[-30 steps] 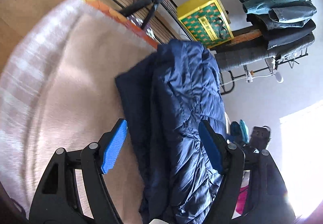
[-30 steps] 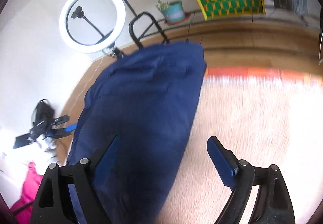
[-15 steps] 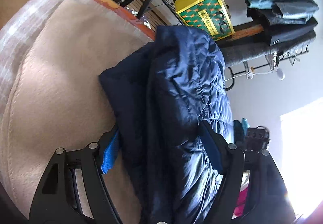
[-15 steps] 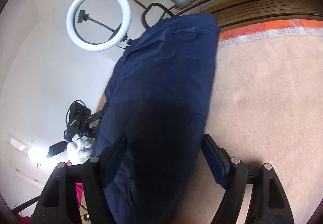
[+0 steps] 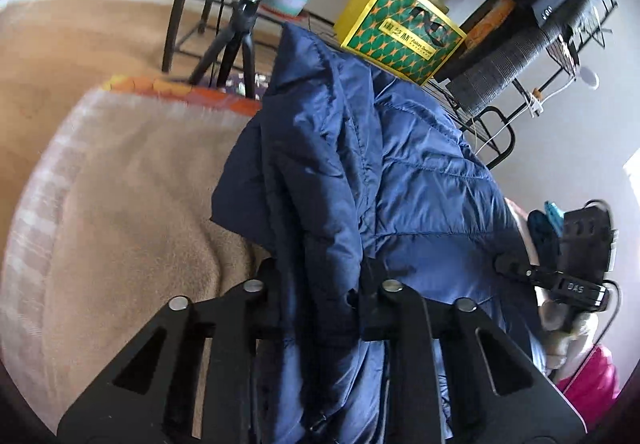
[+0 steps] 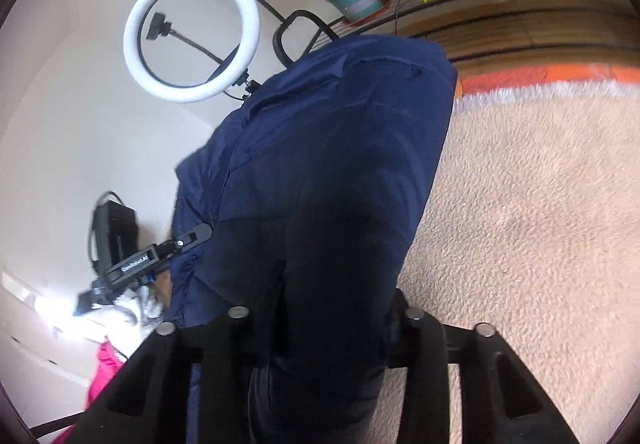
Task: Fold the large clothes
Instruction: 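Lift the folded jacket bundle off the bed with both grippers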
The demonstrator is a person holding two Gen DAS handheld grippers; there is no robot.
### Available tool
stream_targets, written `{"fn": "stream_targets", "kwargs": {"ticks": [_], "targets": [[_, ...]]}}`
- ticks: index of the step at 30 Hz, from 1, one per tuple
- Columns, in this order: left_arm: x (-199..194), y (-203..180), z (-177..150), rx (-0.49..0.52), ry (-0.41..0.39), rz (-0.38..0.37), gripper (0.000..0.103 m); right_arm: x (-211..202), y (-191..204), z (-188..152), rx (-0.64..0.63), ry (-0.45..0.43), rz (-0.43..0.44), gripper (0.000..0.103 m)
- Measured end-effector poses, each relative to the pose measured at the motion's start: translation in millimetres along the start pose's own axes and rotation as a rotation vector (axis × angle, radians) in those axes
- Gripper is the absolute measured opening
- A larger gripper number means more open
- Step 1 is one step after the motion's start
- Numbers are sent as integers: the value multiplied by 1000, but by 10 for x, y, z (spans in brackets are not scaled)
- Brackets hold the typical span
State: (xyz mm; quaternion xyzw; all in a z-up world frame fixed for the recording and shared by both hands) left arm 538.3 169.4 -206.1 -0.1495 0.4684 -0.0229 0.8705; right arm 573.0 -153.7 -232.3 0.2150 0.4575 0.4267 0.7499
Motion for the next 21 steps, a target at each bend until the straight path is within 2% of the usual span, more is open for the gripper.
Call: {"fn": "stream_targets", "kwargs": {"ticks": [4, 9, 14, 21], "targets": [[-277, -157, -56, 26, -26, 21, 16, -139, 391, -25, -111, 9, -104, 24], [-746, -504, -226, 99, -77, 41, 15, -455, 858, -169, -232, 22, -194, 22], [-1326, -977, -524, 193, -171, 68, 15, -936, 1315, -444, -327, 10, -273, 22], [-2081, -1672, -989, 330, -271, 45, 15, -1766, 1736, -935, -393, -44, -349, 22]]}}
Point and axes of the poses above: each gripper's, at about its wrist camera, not at the fingertips, and x roughly the way its jaws point, y to its left, z to its top, the point moved 1 cm from there along x, roughly the way its jaws point, and after that the axes turned 14 degrees about z, right-handed, at the moved point
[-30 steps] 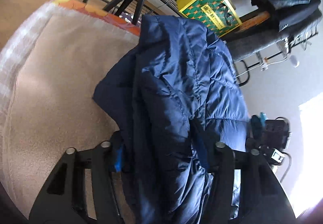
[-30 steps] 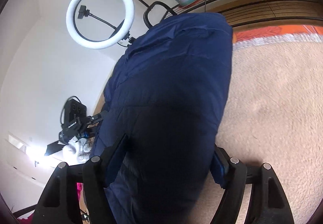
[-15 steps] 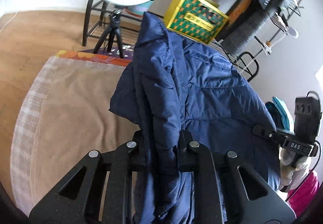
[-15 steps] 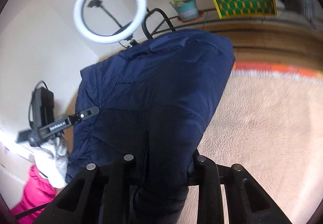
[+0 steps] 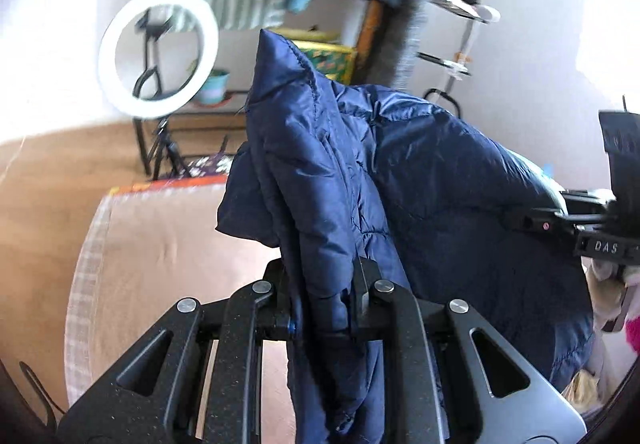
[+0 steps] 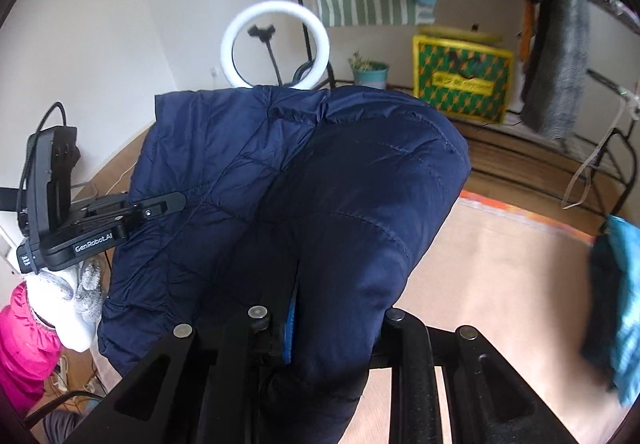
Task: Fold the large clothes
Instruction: 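Lift the folded jacket bundle off the bed with both grippers, then carry the jacket bundle with both grippers toward the light-blue garment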
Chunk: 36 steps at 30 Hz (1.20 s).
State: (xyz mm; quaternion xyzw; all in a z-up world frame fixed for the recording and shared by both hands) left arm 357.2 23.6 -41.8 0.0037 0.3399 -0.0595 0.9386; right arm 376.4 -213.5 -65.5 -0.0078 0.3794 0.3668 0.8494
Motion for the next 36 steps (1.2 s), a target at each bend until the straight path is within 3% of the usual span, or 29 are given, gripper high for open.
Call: {"fn": "stream_targets", "kwargs": {"ticks": [9, 17, 27, 36], "targets": [[-748, -1164, -31, 168, -103, -60, 15, -1297, 88, -530, -15, -66, -104, 22], [-924, -2155, -12, 246, -134, -164, 15, -2314, -170, -1011, 17, -112, -217, 21], [-1014, -3348, 52, 330, -140, -284, 14, -2506, -224, -1029, 88, -153, -331, 21], [-1586, -4324, 74, 407, -208, -398, 14, -3514, -327, -1400, 140, -229, -444, 21]]}}
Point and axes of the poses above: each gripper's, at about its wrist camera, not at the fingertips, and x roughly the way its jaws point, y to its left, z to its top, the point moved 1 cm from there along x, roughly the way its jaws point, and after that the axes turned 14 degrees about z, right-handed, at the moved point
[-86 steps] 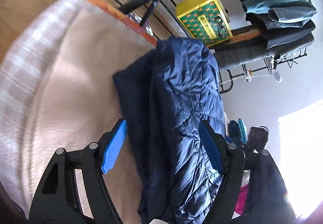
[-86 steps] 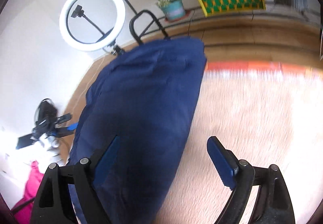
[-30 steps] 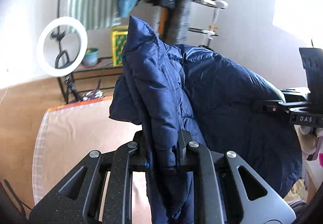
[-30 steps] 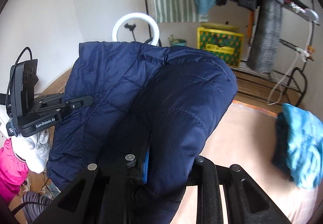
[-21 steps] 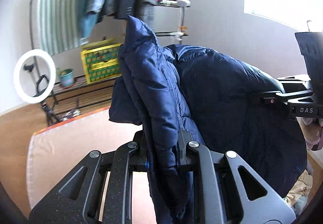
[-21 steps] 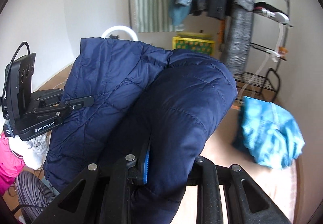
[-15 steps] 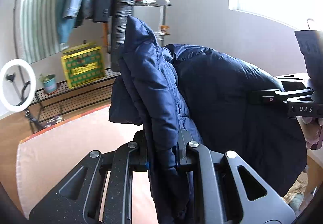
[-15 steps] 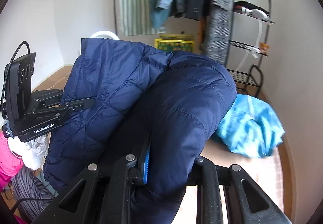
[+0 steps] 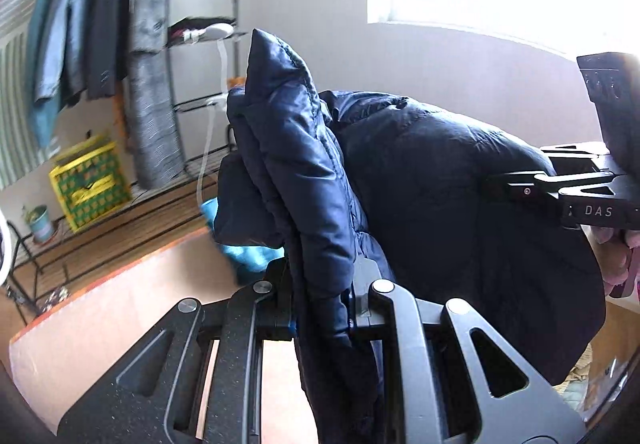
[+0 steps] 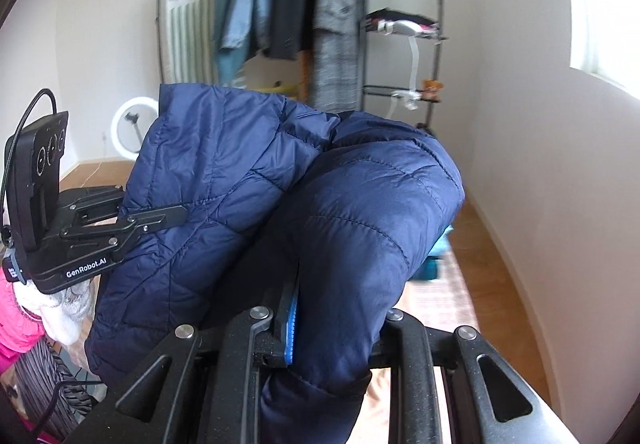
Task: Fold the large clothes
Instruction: 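Carry the jacket bundle with both grippers toward the light-blue garment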
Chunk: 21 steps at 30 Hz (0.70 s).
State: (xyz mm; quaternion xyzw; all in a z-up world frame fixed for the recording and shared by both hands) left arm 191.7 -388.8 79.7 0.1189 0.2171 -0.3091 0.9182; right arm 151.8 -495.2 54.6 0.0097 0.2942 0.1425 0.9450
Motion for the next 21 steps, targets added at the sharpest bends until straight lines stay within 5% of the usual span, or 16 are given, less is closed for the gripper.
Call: {"fn": "stream_targets", "kwargs": {"ticks": [11, 21], "targets": [[-222, -910, 281, 29, -50, -104, 14, -934, -236, -178, 17, -47, -116, 21], [241, -767, 250, 8, 1, -113, 14, -629, -507, -147, 50, -32, -115, 20]]}}
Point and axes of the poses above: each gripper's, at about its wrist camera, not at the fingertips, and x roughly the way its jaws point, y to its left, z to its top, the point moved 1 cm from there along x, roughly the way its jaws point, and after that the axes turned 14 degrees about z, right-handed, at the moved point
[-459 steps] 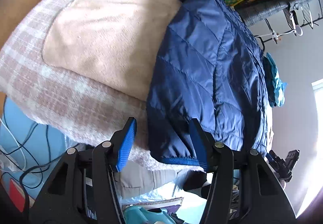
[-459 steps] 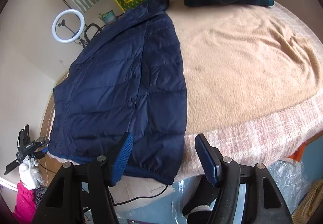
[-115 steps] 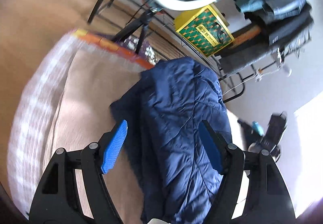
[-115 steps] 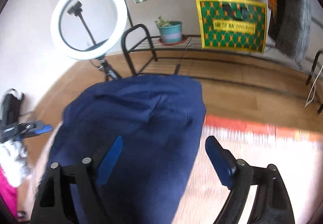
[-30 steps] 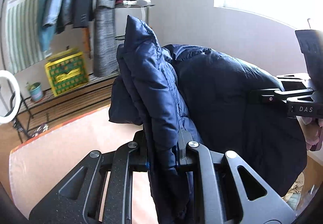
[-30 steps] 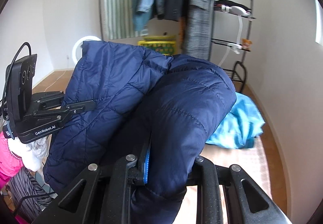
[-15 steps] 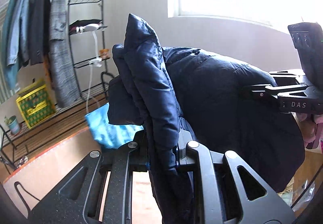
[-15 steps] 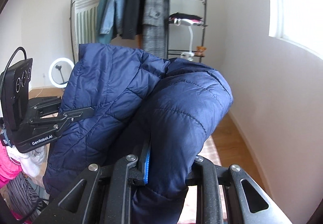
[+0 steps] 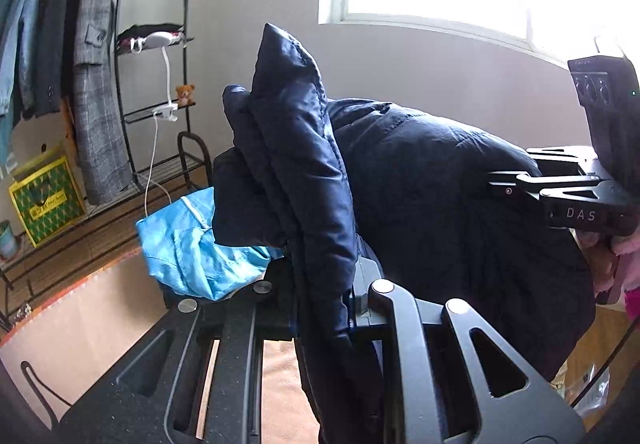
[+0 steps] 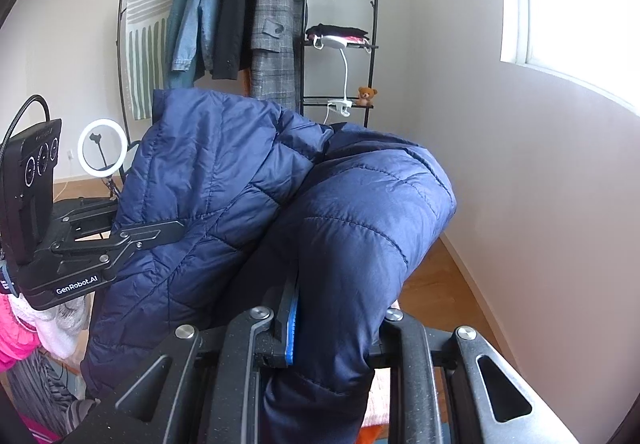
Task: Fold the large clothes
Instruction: 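Carry the jacket bundle with both grippers toward the light-blue garment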
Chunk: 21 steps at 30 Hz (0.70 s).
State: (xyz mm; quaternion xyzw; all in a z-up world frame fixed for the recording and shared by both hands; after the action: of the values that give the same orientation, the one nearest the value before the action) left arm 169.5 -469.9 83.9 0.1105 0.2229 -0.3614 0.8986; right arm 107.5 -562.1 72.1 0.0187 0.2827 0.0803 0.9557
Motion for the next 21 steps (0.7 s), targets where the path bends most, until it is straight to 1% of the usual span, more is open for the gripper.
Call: {"fn": "stream_targets", "kwargs": {"ticks": [4, 6, 11, 14, 18, 21], "targets": [[340, 355, 98, -22, 5, 45, 14, 447, -75, 231, -19, 6, 15, 20], [530, 592, 168, -37, 2, 81, 14, 702, -119, 388, -33, 4, 24, 20], [962, 1132, 307, -68, -7, 170, 14, 1468, -186, 855, -84, -4, 59, 20], [1275, 1450, 370, -87, 1, 218, 14, 1952, -241, 1100, -104, -8, 84, 20], [1750, 1828, 410, -122, 10, 266, 14, 2558, -331, 1326, -120, -9, 110, 20], [2098, 2039, 389, -155, 21, 281, 14, 2963, -432, 1413, -131, -10, 120, 20]]}}
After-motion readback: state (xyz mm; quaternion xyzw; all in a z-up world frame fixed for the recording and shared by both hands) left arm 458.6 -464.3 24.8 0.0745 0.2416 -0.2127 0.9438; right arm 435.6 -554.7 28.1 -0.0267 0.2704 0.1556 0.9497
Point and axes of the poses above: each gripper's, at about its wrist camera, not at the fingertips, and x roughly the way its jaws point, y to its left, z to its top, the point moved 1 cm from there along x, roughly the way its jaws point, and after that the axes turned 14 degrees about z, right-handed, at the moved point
